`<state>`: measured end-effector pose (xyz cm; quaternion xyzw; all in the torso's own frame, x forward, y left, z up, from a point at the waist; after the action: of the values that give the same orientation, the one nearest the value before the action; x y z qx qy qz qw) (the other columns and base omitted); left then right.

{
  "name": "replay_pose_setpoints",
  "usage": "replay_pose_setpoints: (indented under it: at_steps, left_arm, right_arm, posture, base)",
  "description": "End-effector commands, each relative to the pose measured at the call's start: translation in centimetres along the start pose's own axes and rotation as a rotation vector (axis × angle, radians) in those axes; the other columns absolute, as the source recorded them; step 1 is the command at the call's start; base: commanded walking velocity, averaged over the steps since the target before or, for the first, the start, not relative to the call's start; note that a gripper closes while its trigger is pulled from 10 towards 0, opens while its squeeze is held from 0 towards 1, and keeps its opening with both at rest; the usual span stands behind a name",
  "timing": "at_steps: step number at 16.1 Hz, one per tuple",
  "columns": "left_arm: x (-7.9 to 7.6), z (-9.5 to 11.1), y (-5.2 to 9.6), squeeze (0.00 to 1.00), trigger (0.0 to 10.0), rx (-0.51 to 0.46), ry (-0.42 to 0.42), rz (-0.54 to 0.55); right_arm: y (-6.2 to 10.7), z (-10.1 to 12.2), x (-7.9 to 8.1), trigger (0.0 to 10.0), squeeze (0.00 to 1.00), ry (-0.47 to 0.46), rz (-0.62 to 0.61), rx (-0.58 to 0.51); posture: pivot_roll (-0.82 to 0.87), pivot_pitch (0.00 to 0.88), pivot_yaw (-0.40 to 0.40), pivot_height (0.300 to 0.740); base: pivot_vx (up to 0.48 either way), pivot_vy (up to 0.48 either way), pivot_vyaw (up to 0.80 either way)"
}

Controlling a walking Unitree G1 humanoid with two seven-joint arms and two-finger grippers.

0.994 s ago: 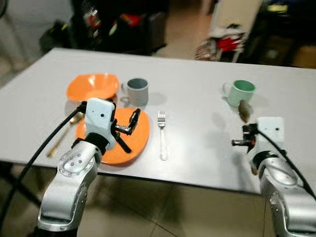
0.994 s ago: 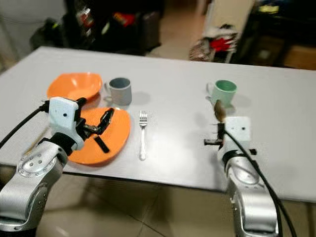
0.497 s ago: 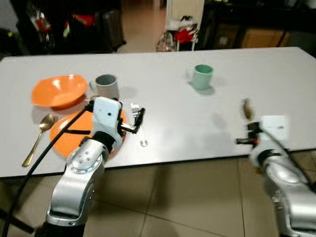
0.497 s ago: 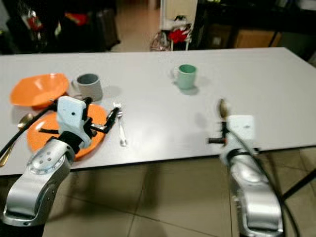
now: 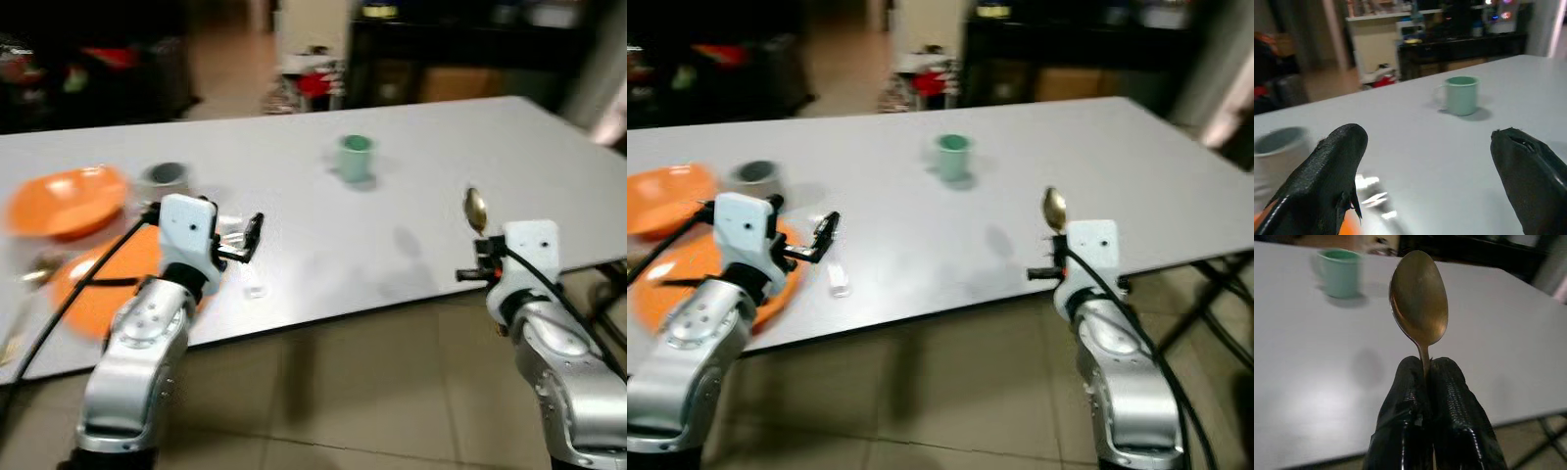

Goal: Setting the table

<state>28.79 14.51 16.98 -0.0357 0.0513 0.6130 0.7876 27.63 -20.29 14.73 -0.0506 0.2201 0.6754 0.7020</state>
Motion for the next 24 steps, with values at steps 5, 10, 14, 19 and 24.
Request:
replay_pose_setpoints:
  at_steps: [5,10,14,19,24]
  left_arm:
    - [0.3,0.4,0.4,0.0,10.0,-0.011,-0.012,0.011]
    - [0.2,0.4,0.7,0.0,10.0,-0.007,-0.019,0.008]
    - [-0.1,0.6,0.8,0.0,10.0,0.002,-0.047,-0.032]
    - [0.1,1.1,0.8,0.0,10.0,0.019,-0.09,-0.085]
    - [-1.2,0.1,1.4,0.0,10.0,0.134,-0.133,-0.313]
  right_arm:
    - [-0.2,0.9,0.8,10.0,0.0,-0.004,0.061,-0.047]
    - [-0.3,0.7,0.9,10.0,0.0,0.037,0.069,-0.038]
    - [-1.1,-0.2,2.3,10.0,0.0,0.129,0.171,0.038]
    - [-4.2,0.1,4.4,10.0,0.0,0.228,0.203,0.099]
    - [-9.0,0.6,7.7,10.0,0.0,0.342,0.23,0.153]
  posture:
    - [-0.07,0.002,-0.011,0.74]
    - [-0.07,0.005,-0.012,0.74]
    - [-0.07,0.009,-0.009,0.74]
    - [-0.05,0.04,0.004,0.74]
    - [-0.04,0.073,0.006,0.74]
  base:
    - [0.307,0.0,0.0]
    - [0.304,0.0,0.0]
    - [0.061,0.0,0.0]
    - [0.0,0.0,0.0]
    - [0.0,0.0,0.0]
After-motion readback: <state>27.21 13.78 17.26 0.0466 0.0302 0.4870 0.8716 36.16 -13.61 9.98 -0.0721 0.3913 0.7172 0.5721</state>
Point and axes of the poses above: a point about 5 cm out from each wrist's last joint towards the gripper, its own y axis pointing back from the gripper into the wrist, its own z axis along the axis of the wrist's last joint, x = y × z, the point moved 2 cm from there along -y, pointing out of the wrist towards the gripper, and after that the axes turned 13 degrees about y, right-handed, at the moved point
